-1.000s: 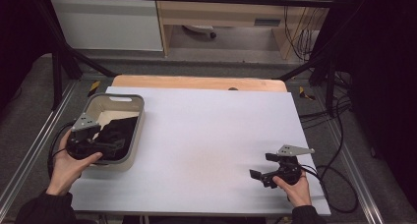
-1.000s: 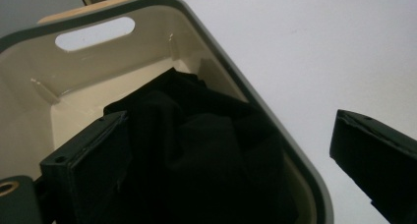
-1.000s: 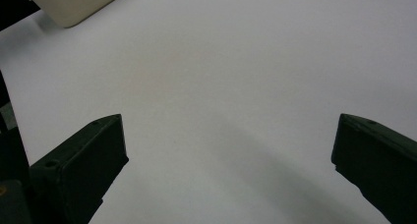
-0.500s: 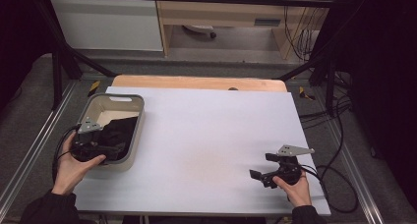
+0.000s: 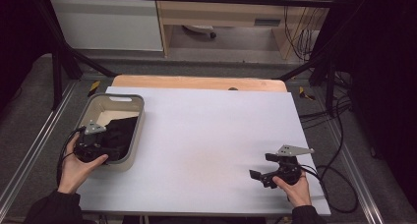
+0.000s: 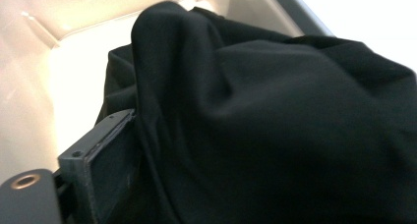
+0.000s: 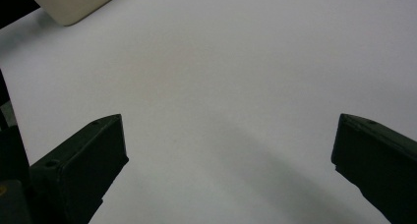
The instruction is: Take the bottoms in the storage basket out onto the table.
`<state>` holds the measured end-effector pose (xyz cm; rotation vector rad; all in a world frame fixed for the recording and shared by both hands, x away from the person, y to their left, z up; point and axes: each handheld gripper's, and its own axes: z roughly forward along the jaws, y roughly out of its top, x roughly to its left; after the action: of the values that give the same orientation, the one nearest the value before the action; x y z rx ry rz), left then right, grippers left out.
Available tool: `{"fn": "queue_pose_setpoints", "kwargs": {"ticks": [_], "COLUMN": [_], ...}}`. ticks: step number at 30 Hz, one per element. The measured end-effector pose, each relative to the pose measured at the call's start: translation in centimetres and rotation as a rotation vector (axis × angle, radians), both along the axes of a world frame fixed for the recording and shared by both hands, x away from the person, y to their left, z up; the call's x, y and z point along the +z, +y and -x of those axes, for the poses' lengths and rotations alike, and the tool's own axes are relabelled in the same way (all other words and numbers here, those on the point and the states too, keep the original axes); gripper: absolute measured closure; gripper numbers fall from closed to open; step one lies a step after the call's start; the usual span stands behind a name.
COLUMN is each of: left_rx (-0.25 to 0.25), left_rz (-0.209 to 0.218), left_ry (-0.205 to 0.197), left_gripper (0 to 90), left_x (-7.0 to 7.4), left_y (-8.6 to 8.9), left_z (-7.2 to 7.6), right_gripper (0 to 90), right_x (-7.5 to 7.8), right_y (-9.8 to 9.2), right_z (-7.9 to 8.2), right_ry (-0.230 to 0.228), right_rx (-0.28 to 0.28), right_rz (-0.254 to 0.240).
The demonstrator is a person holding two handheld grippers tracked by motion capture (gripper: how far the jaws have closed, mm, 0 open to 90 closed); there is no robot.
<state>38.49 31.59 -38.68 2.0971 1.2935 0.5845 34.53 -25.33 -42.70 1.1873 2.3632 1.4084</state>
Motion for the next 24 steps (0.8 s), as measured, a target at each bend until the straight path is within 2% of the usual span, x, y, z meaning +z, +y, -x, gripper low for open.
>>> {"fn": "queue_pose_setpoints", "kwargs": {"ticks": [4, 10, 24], "left_rx": [0.013, 0.018, 0.039], "left_rz": [-0.016, 0.002, 0.002], "left_ry": [0.005, 0.011, 0.027], "left_gripper": [11.6, 16.9, 37.2], "left_x": [-0.27, -0.33, 0.16], "left_y": [0.15, 0.39, 0.55], "left_z": [-0.13, -0.16, -0.03], "right_gripper": [0.7, 0.7, 0.6], "right_x": [-0.03, -0.07, -0.10], "right_y": [0.01, 0.05, 0.09], "right_z": [-0.02, -0.03, -0.05], "right_ry": [-0.001, 0.000, 0.002], "right_rx": [0.001, 0.001, 0.003], "right_rz": [0.003, 0.003, 0.004]}}
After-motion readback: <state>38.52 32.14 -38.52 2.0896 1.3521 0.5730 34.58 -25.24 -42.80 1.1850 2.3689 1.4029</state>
